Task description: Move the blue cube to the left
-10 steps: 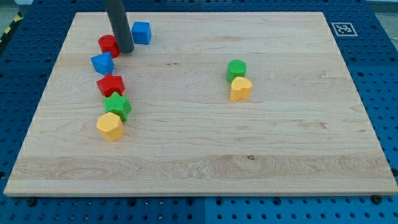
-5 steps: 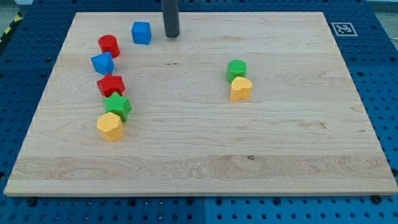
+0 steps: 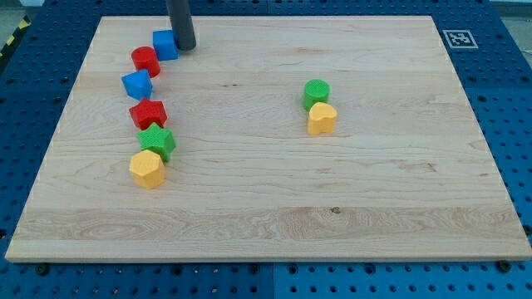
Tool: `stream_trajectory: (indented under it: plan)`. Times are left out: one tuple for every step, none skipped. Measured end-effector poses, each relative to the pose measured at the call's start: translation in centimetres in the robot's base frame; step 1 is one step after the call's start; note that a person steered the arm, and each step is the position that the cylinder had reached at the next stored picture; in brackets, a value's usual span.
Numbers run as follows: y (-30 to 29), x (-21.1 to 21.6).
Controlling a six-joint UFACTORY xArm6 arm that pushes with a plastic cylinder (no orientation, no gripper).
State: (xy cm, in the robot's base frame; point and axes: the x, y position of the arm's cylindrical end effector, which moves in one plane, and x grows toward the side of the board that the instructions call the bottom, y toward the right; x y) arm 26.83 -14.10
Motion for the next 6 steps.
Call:
stream_trajectory:
  plan:
    - [-0.1, 0.0]
    - [-0.4, 0.0]
    - [-0.9, 0.0]
    - [-1.0, 0.0]
    - [-1.5, 0.0]
    - [-2.4, 0.1]
